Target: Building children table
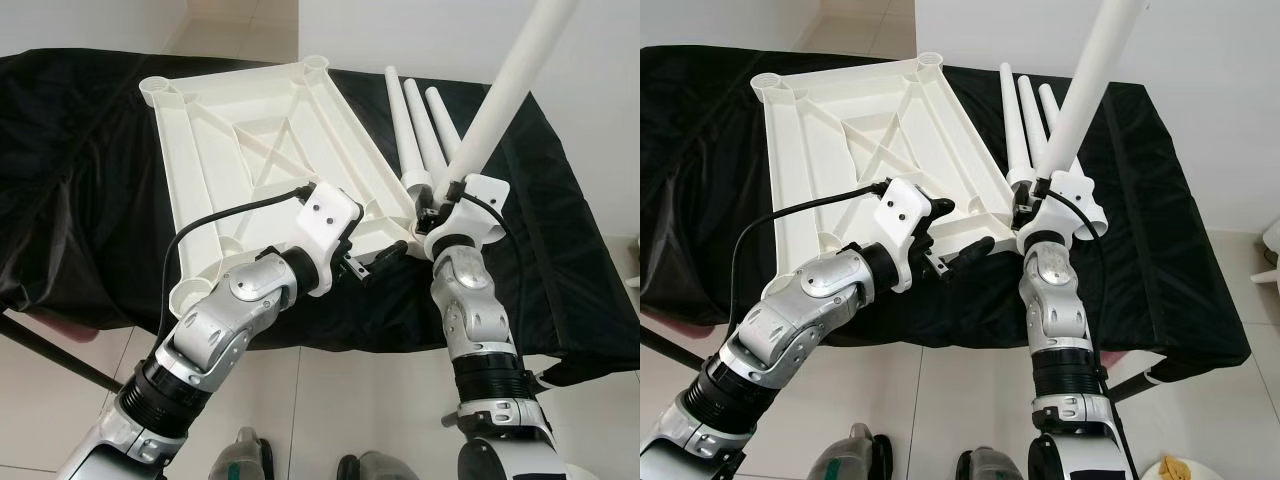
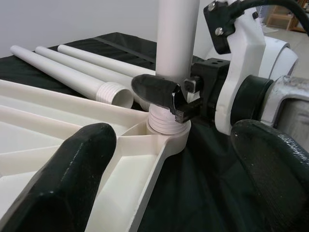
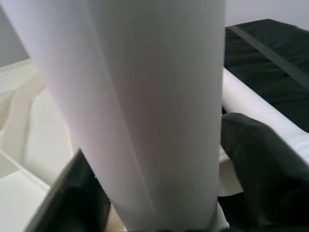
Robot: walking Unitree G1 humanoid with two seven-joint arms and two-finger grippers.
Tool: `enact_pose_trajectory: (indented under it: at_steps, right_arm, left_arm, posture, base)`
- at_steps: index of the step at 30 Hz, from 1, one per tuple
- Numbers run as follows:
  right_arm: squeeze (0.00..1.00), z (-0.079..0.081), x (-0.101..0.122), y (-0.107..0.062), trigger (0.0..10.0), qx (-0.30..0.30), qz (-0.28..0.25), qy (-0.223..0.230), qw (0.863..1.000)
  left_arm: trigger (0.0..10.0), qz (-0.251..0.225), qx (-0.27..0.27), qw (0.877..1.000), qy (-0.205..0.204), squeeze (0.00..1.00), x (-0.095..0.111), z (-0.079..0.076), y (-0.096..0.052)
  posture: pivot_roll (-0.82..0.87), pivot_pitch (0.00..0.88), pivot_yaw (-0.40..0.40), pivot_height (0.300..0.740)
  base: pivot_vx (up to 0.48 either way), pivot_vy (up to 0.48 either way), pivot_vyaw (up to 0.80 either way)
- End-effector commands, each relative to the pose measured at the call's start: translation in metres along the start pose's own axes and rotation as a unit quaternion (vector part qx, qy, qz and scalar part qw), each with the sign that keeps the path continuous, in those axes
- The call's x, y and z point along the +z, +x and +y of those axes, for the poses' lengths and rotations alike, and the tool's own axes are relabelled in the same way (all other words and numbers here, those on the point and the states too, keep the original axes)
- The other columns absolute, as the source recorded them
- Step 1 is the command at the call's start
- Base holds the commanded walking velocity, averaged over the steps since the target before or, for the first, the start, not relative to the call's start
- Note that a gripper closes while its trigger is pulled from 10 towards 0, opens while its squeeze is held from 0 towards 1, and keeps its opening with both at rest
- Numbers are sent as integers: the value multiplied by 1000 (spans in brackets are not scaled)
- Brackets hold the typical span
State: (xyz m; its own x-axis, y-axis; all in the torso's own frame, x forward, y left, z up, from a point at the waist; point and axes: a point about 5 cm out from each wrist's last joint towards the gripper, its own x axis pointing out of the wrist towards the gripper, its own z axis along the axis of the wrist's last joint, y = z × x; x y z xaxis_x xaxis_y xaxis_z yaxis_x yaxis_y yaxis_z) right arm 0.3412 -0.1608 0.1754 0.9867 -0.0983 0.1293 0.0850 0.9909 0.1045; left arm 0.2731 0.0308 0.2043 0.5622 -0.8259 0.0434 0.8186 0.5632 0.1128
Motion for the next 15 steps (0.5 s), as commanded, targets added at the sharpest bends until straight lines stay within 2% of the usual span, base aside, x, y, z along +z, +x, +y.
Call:
enact_pose_trajectory:
  at_steps: [1,2,3,9,10,11,15]
  right_arm:
    - [1000,-1,1,-1,10000,12,-3,6,1000]
    - [1000,-4,10,0,10000,65,-20,4,998]
    - [1000,-6,13,0,10000,88,-26,0,996]
    - [1000,-8,20,0,10000,159,-35,-15,986]
    - [0,-10,22,1,10000,189,-34,-20,981]
    - [0,-13,24,2,10000,216,-39,-30,975]
    - [0,-19,25,6,10000,247,-39,-35,968]
  left_arm:
    - [10000,2,-80,997,7,0,2,-10,1]
    - [10000,1,-80,997,7,0,3,-11,1]
    - [10000,1,-80,997,6,0,3,-11,1]
    - [10000,2,-80,997,6,0,2,-11,1]
    - [10000,2,-82,997,6,0,2,-11,1]
    - [10000,3,-85,996,7,0,2,-12,0]
    - [10000,3,-89,996,9,0,2,-13,0]
  posture:
    - [-11,96,7,740]
    - [-10,95,5,740]
    - [-10,95,5,740]
    - [-12,91,5,740]
    - [-13,88,4,740]
    - [-13,88,4,740]
    - [-14,82,5,740]
  base:
    - [0,0,0]
    - [0,0,0]
    - [0,0,0]
    - [0,0,0]
    - [0,0,0]
    - [0,0,0]
    - [0,0,0]
